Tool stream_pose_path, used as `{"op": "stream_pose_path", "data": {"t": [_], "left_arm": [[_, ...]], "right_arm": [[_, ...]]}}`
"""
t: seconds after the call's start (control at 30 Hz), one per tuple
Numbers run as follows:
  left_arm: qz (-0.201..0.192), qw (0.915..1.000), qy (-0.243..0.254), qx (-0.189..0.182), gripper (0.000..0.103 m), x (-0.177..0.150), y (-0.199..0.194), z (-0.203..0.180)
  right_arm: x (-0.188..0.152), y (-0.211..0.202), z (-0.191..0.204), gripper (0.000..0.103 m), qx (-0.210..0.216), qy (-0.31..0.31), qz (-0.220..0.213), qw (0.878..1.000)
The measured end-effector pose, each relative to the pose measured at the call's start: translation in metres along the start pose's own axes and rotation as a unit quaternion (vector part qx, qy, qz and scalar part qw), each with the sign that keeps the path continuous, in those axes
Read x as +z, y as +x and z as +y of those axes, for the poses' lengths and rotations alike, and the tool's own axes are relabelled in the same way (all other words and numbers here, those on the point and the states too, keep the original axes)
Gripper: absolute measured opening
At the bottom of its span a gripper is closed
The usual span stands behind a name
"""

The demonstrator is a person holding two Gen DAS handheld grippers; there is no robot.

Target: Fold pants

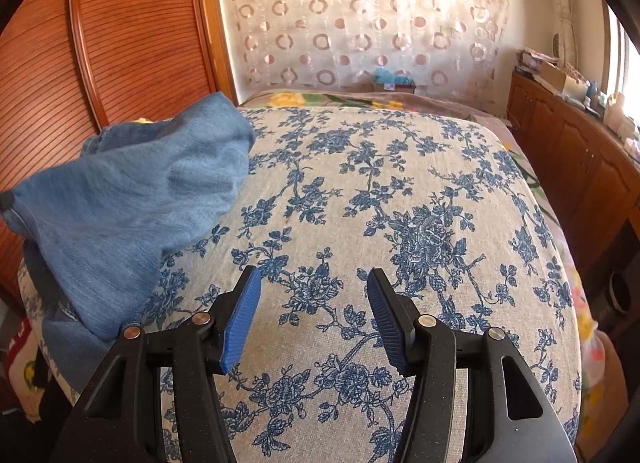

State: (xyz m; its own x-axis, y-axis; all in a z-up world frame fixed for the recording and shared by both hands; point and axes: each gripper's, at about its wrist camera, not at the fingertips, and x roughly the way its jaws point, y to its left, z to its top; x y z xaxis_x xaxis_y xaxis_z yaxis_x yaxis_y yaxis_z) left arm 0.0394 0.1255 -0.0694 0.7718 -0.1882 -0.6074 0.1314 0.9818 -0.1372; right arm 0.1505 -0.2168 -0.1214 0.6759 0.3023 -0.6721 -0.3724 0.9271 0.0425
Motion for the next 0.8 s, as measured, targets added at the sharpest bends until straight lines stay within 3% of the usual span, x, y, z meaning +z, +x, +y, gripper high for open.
{"op": "stream_pose_path", "data": {"t": [0.4, 0.7, 0.77, 0.8], "left_arm": [[0.020, 0.9998, -0.004, 0.000, 0.007, -0.013, 0.015, -0.004], [0.018, 0.9998, -0.002, -0.005, 0.007, -0.015, 0.016, -0.007], [0.018, 0.9998, -0.002, -0.006, 0.007, -0.016, 0.016, -0.008], [0.018, 0.9998, -0.003, -0.008, 0.007, -0.016, 0.017, -0.007]], "right_arm": [[0.005, -0.030, 0.048, 0.056, 0.069, -0.016, -0.014, 0.997], [-0.008, -0.040, 0.087, 0.054, 0.102, -0.053, 0.004, 0.993], [-0.009, -0.036, 0.092, 0.052, 0.102, -0.058, 0.008, 0.993], [-0.010, -0.034, 0.095, 0.045, 0.099, -0.060, 0.010, 0.993]]}}
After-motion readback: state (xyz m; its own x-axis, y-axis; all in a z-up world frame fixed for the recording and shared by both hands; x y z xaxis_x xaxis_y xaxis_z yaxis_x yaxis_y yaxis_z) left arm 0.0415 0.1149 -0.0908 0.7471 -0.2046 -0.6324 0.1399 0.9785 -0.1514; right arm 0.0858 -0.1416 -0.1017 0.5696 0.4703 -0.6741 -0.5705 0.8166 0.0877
